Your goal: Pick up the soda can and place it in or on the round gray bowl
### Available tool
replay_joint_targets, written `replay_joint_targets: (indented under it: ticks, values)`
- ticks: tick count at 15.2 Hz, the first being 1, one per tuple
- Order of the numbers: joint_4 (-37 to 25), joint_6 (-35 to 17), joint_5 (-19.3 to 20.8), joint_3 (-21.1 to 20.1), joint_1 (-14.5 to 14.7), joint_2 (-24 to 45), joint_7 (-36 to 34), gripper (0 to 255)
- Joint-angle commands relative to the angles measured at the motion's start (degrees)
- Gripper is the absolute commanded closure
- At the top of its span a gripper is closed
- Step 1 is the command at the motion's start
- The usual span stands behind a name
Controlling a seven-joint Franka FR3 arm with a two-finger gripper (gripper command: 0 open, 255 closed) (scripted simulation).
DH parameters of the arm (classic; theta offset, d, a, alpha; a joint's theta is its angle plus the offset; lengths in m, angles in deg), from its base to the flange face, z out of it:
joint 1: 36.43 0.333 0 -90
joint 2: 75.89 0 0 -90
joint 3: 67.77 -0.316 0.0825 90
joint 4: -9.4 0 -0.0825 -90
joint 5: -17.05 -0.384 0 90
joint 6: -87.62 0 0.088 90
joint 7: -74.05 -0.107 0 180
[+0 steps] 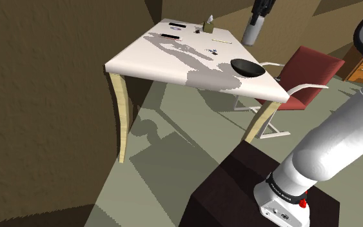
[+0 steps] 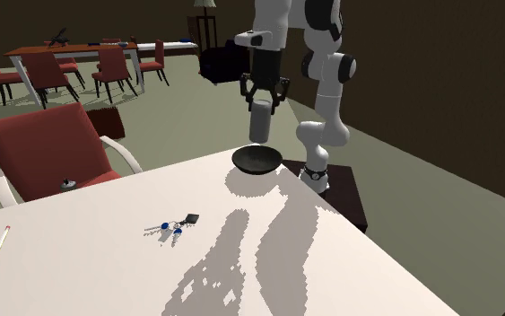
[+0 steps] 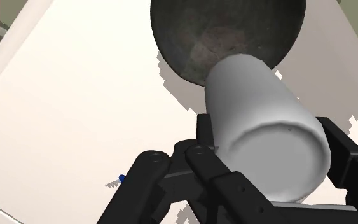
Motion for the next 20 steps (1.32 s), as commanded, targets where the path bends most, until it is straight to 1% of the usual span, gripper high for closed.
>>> replay_joint_targets:
  ticks: [1, 3, 11, 20]
  values:
    - [1.0, 0.72, 0.56, 0.86, -0.75, -1.88, 1.83, 255]
    - [1.87, 1.26, 1.08, 1.54, -1.32, -3.45, 3.22, 255]
    - [13.28, -5.87, 2.37, 0.79, -1.28, -7.89, 1.87, 255]
    - [23.91, -13.18, 3.34, 0.47, -1.51, -11.3, 0.84, 255]
